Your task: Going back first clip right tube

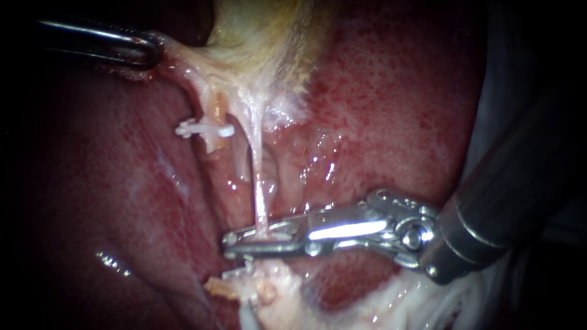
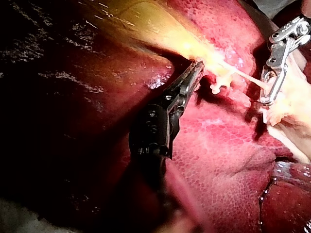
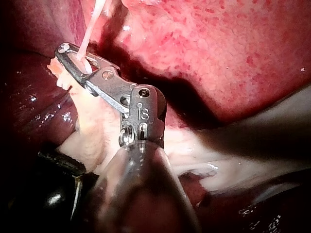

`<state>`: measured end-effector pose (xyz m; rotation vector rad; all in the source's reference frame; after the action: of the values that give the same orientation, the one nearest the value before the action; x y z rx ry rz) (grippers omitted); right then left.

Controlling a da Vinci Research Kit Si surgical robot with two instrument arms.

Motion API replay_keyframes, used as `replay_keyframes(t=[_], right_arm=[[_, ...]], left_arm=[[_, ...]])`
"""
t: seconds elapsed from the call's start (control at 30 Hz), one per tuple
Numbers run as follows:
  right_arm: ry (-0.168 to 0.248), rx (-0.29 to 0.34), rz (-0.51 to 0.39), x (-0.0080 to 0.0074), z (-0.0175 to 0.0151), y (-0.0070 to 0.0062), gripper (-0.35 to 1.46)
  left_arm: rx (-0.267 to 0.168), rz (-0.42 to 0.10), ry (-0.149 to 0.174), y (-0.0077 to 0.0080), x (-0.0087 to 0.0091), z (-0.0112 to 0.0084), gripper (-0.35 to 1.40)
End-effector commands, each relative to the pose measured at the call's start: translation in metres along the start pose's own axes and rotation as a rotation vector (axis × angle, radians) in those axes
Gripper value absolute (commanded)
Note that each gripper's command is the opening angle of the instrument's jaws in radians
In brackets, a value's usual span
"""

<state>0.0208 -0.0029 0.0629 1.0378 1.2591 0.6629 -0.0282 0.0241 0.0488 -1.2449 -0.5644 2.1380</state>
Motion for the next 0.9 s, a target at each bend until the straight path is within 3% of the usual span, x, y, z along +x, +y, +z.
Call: replay_keyframes(t=[0.03, 0.1, 0.17, 0.37, 0.5, 0.73, 0.9], right_arm=[[0.001, 0.001, -0.017, -0.0002, 0.0, 0.0002, -0.05], [-0.015, -0.059, -0.087, 0.0, 0.0001, 0.0002, 0.36], [-0.05, -0.141, -0.165, 0.0001, 0.0002, 0.0003, 0.47], [-0.119, -0.241, -0.373, -0.0004, -0.0017, -0.0001, 0.5], [-0.214, -0.298, -0.534, 0.0003, -0.0045, -0.0008, 0.5], [-0.243, -0.31, -0.674, 0.003, -0.0105, -0.0025, 0.5], [-0.301, -0.3, -0.718, 0.0046, -0.0141, -0.0046, 0.5]], left_arm=[[-0.001, 0.0, 0.0, 0.0, 0.0, 0.0, -0.35], [-0.001, 0.0, 0.0, 0.0, 0.0, 0.0, -0.35], [-0.001, 0.0, 0.0, 0.0, 0.0, 0.0, -0.35], [-0.002, 0.0, 0.0, 0.0, -0.0001, -0.0001, -0.35], [-0.002, 0.0, 0.0, -0.0001, -0.0001, -0.0001, -0.35], [-0.002, 0.0, 0.0, -0.0001, -0.0001, -0.0002, -0.35], [-0.002, 0.0, 0.0, -0.0001, -0.0001, -0.0002, -0.35]])
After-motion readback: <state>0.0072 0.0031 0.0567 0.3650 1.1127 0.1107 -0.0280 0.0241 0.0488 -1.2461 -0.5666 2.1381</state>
